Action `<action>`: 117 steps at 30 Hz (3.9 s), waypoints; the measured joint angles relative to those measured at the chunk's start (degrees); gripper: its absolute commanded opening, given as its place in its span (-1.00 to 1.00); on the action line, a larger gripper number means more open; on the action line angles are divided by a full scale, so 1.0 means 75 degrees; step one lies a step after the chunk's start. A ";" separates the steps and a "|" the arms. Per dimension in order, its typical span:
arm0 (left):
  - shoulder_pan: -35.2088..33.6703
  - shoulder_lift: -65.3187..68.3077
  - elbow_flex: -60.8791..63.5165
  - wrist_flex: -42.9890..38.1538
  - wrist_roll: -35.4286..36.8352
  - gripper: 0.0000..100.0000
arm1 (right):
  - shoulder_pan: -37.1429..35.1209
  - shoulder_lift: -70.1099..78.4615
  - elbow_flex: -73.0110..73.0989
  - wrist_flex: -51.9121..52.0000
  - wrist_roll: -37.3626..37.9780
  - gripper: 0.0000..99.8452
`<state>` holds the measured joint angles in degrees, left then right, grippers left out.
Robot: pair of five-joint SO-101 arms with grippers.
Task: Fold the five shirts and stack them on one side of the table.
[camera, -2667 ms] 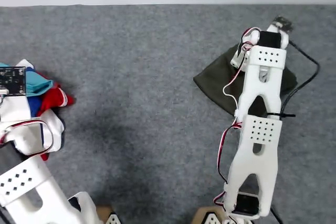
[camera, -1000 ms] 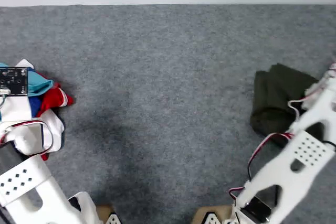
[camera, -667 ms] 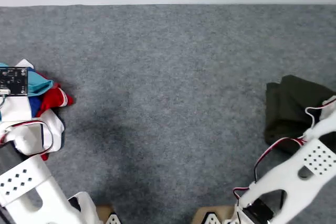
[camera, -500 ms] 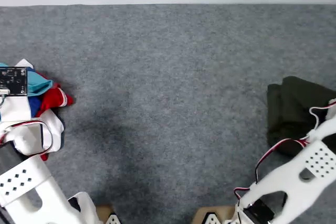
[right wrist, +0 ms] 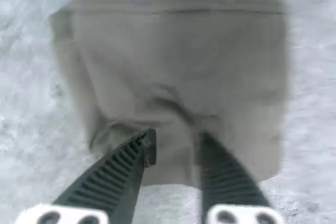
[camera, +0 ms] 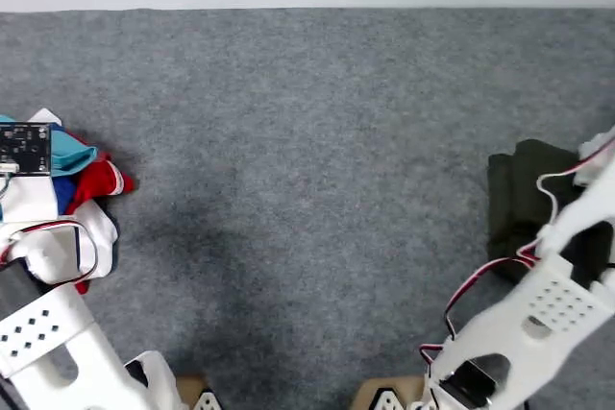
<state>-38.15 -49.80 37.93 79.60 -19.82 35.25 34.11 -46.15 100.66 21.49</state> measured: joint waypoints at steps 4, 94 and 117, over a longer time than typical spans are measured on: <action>0.0000 0.0000 0.0000 0.0000 0.0000 -0.99 | -0.0117 0.0035 0.0234 -0.0023 0.0000 -0.97; 0.0000 0.0000 0.0000 0.0000 -0.0281 -0.99 | -0.1418 0.0516 0.0469 -0.0035 -0.0270 -0.98; 0.0000 0.0000 0.0000 0.0000 -0.0281 -0.99 | -0.0844 -0.0199 0.4560 -0.1149 -0.0281 -0.98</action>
<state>-38.15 -49.80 37.93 79.60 -21.93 28.92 32.62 -11.96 92.04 19.38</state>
